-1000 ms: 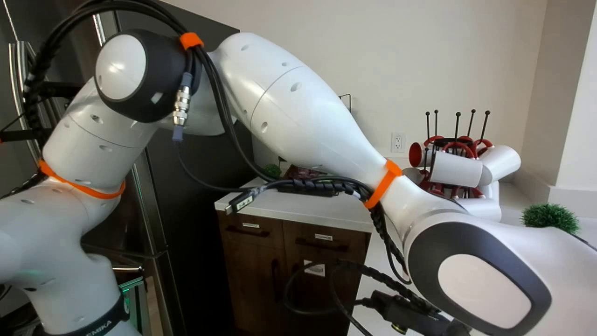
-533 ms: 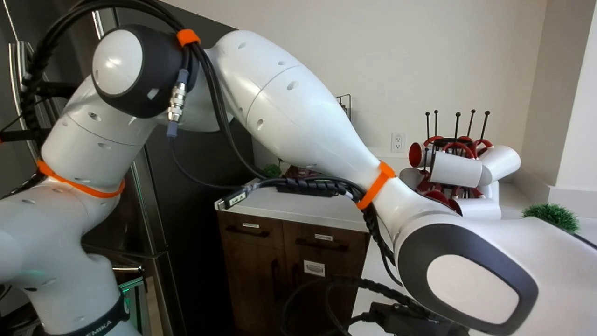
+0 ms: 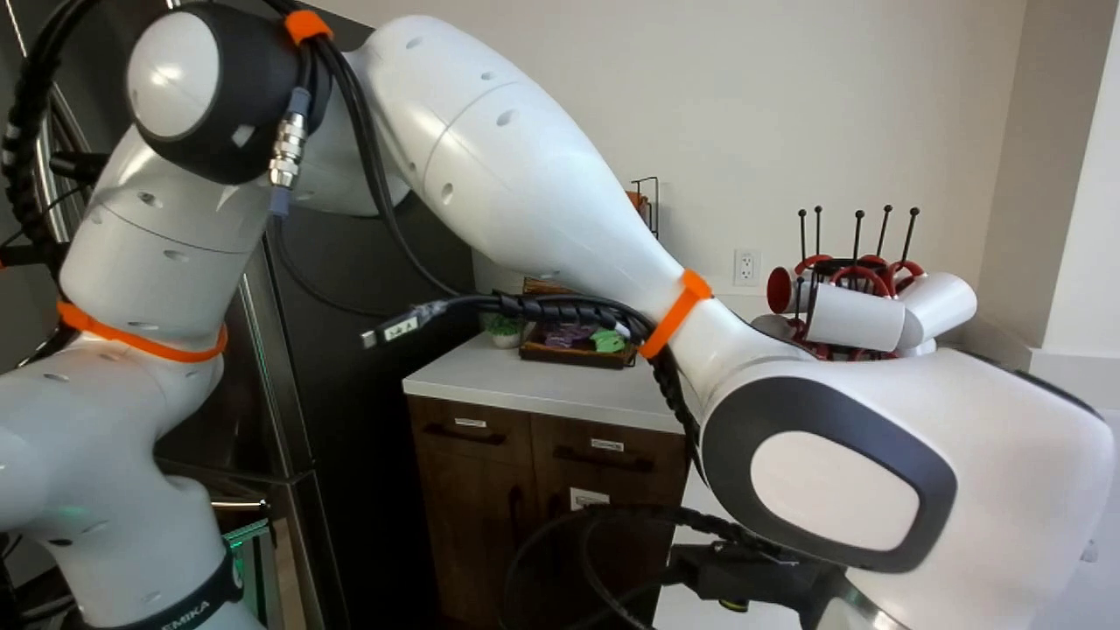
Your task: Put the green object on the shelf
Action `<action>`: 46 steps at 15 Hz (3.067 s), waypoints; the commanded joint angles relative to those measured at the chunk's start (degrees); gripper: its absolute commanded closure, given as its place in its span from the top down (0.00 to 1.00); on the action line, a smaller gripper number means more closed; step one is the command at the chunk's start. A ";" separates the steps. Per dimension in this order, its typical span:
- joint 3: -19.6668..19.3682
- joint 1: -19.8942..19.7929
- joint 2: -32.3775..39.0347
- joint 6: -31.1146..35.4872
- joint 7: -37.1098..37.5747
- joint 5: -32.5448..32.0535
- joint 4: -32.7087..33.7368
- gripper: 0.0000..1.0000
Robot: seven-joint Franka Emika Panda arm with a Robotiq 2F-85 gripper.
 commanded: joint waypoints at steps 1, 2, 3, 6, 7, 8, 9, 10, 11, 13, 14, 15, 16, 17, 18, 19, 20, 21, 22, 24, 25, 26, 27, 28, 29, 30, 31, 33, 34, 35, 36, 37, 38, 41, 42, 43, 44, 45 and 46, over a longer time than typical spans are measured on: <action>-1.49 1.64 -11.56 7.61 -3.54 -1.82 -10.45 0.00; -1.98 1.81 -14.24 9.80 -4.51 -2.18 -12.59 0.00; -2.35 1.94 -16.75 11.41 -5.30 -2.28 -14.34 0.00; -2.97 1.59 -23.43 14.27 -8.11 -2.03 -18.75 0.00; -3.09 1.52 -25.54 14.89 -8.89 -2.12 -20.22 0.00; -3.17 1.43 -27.37 15.27 -9.41 -2.21 -21.36 0.00; -3.11 1.24 -29.17 15.30 -10.34 -2.13 -22.54 0.00; -2.97 1.18 -31.13 15.59 -11.42 -2.30 -23.98 0.00; -2.78 1.20 -33.27 15.92 -12.45 -2.93 -25.63 0.00; -1.96 1.44 -38.35 17.91 -14.17 -6.28 -30.14 0.00; -1.08 1.56 -41.43 19.26 -14.68 -9.15 -33.05 0.00; 0.08 1.52 -44.06 19.75 -15.21 -11.42 -35.36 0.00; 1.53 1.37 -46.34 19.93 -15.56 -13.35 -37.55 0.00; 3.53 1.38 -48.62 19.60 -15.40 -15.06 -39.83 0.00; 5.72 1.41 -50.30 19.81 -14.94 -16.63 -41.74 0.00; 8.29 1.71 -51.58 20.08 -14.17 -17.90 -43.39 0.00; 10.47 2.09 -52.37 20.36 -14.40 -18.43 -44.30 0.00; 13.01 2.77 -53.12 21.22 -13.79 -18.96 -45.25 0.00; 15.09 3.54 -53.49 21.85 -14.18 -19.06 -45.66 0.00; 19.37 5.59 -53.60 21.69 -13.98 -18.57 -45.86 0.00; 21.22 6.65 -53.31 22.03 -13.76 -18.40 -45.67 0.00; 22.91 7.85 -52.79 22.74 -13.70 -18.33 -45.53 0.00; 24.32 9.38 -52.12 23.66 -14.05 -17.61 -45.07 0.00; 25.41 10.49 -51.65 25.26 -14.12 -17.26 -44.54 0.00; 24.07 8.97 -51.89 22.52 -14.55 -17.05 -44.04 0.01; 25.11 10.02 -51.73 23.45 -14.33 -17.03 -44.00 0.01; 25.65 10.59 -51.67 23.62 -14.18 -17.03 -43.97 0.01; 25.69 10.69 -51.67 23.66 -14.19 -17.02 -43.96 0.01; 25.55 10.62 -51.67 23.66 -14.23 -17.01 -43.95 0.01; 25.47 10.60 -51.67 23.66 -14.25 -17.01 -43.94 0.01; 25.46 10.59 -51.67 23.67 -14.25 -17.00 -43.94 0.00; 26.04 10.74 -50.58 24.08 -14.32 -18.01 -42.89 0.00; 27.06 11.58 -48.43 23.55 -15.34 -18.79 -40.44 0.00; 30.49 15.88 -40.66 21.27 -19.07 -18.11 -31.94 0.00; 31.23 17.35 -38.49 21.18 -20.17 -17.94 -29.75 0.00; 31.83 18.95 -35.57 21.17 -21.23 -17.83 -27.02 0.00; 32.36 20.53 -32.43 20.82 -22.16 -18.12 -23.97 0.00; 32.60 22.01 -29.26 20.85 -23.31 -18.74 -20.79 0.00; 32.57 23.50 -26.12 21.00 -24.75 -19.37 -17.41 0.00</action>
